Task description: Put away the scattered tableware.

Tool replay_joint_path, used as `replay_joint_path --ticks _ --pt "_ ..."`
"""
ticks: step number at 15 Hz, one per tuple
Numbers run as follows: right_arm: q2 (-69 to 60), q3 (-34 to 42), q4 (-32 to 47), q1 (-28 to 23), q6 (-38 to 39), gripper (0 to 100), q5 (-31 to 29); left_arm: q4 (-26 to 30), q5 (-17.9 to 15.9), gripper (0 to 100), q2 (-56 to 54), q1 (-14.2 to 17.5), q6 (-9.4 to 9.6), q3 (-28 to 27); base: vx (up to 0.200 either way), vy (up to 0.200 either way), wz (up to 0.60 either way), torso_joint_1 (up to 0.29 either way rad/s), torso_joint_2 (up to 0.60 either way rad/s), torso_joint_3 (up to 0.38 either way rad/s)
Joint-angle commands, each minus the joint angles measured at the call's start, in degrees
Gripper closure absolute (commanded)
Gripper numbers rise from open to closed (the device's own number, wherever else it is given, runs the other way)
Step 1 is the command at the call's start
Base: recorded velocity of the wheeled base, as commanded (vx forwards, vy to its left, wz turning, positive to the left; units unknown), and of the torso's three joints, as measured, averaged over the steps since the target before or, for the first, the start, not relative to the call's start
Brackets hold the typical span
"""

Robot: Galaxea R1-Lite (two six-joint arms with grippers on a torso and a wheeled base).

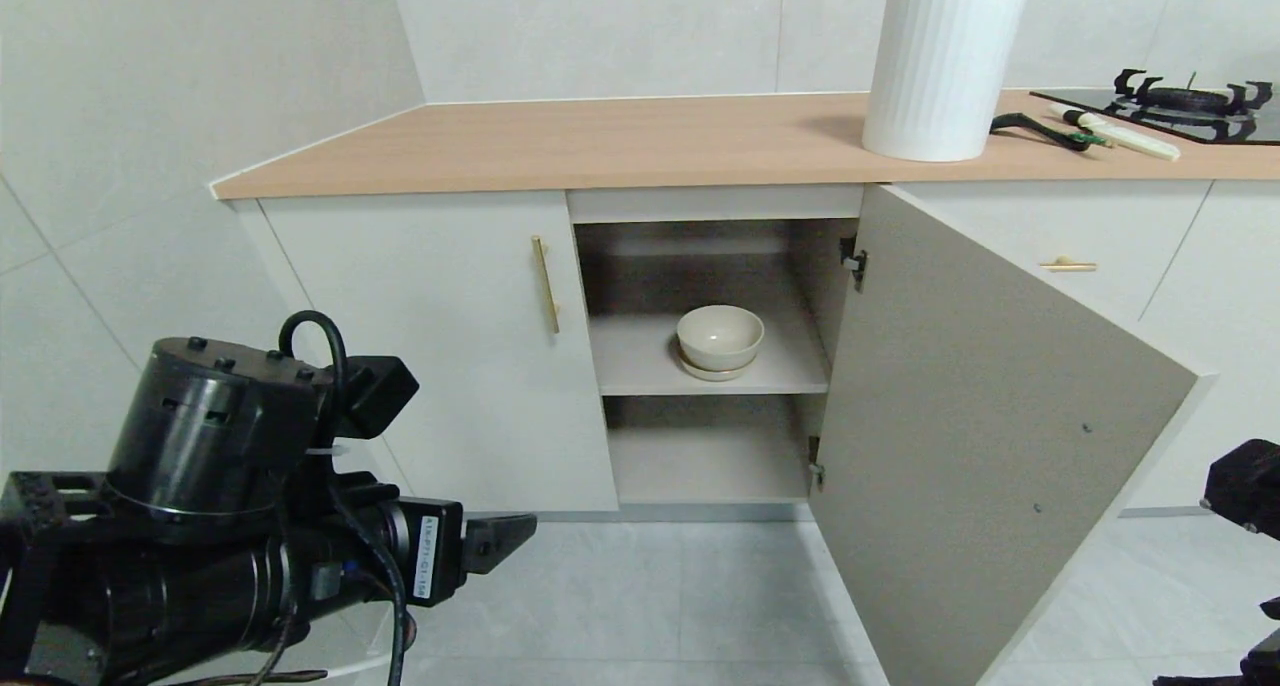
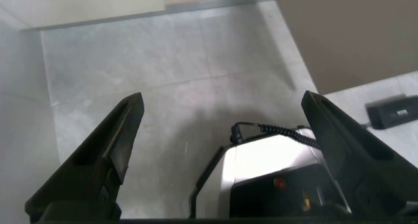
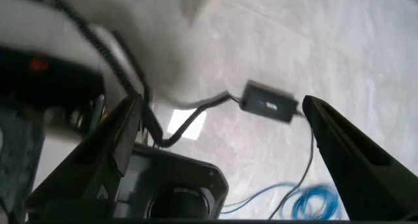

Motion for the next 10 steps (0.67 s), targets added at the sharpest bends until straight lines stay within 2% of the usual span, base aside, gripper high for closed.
replay_joint_path --ticks 1,7,9,10 --pt "2.3 -1.5 -0.3 -4.5 0.1 0 -0.4 0.0 0.1 0 -0.1 0.1 -0.01 0.0 0.0 0.0 0.0 0.0 0.0 0.0" --pt "3.9 -3.3 -5.4 -17.1 -3.1 0 -0.2 0.0 0.1 0 0.0 0.1 -0.1 0.0 0.0 0.0 0.0 0.0 0.0 0.0" --pt "5.4 -3.3 -8.5 -20.7 -3.7 0 -0.2 0.0 0.1 0 0.1 0.1 -0.1 0.0 0.0 0.0 0.0 0.0 0.0 0.0" --pt "7.6 -3.4 -12.7 -24.1 -3.6 0 -0.3 0.0 0.1 0 0.1 0.1 -0.1 0.0 0.0 0.0 0.0 0.0 0.0 0.0"
